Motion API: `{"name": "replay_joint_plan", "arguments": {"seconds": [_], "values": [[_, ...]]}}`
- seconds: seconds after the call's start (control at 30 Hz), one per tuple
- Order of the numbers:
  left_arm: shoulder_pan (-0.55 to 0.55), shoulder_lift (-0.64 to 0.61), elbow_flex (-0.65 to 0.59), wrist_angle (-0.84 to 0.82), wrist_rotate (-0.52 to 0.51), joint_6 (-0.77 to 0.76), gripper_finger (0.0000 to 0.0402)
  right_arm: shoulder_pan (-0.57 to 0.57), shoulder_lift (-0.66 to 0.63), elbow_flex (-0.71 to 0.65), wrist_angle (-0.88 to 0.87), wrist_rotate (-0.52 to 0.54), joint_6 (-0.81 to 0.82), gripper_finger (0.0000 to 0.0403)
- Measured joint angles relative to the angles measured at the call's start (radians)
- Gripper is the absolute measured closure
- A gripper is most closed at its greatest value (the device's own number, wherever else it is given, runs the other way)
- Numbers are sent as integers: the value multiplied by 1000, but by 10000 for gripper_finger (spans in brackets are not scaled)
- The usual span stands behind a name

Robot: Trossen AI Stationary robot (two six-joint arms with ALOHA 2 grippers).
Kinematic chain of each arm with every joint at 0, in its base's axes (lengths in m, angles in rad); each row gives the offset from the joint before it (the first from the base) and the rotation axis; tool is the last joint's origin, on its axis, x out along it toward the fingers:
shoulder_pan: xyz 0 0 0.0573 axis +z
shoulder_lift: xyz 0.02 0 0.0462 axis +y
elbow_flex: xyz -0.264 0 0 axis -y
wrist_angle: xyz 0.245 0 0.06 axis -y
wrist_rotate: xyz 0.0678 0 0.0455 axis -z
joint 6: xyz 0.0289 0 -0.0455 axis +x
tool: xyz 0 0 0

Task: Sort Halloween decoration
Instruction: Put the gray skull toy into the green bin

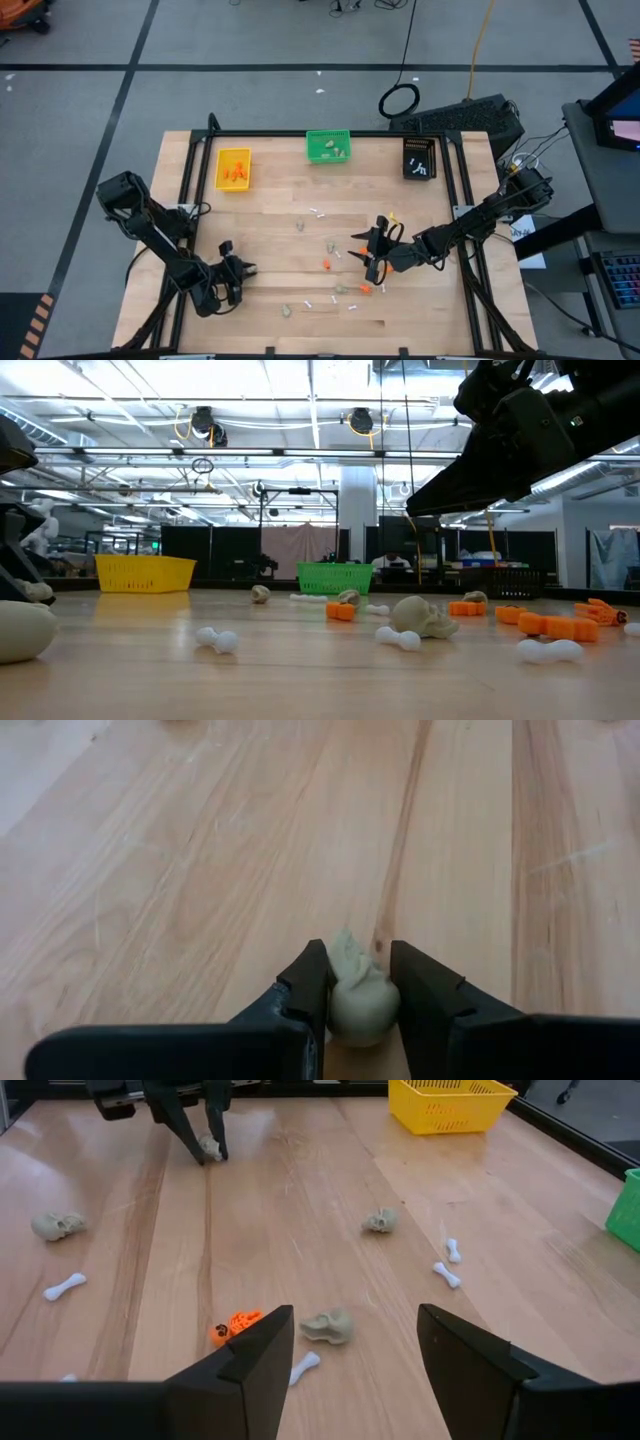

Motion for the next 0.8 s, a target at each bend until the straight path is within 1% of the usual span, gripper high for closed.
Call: {"name": "replay_joint_plan", "arguments": {"seconds": [0.2, 0.43, 0.67, 0.8], "values": [[0, -12, 0, -2, -11, 30, 320, 0, 0, 0, 0, 0, 0, 204], [0, -64, 0, 16, -35, 67, 320, 0, 0, 0, -1, 0, 0, 204], [3, -122, 0, 195, -59, 264, 320, 0, 0, 0, 0, 1, -4, 204], [32, -161, 2, 252, -65, 318, 320, 0, 0, 0, 1, 1, -13, 204]]}}
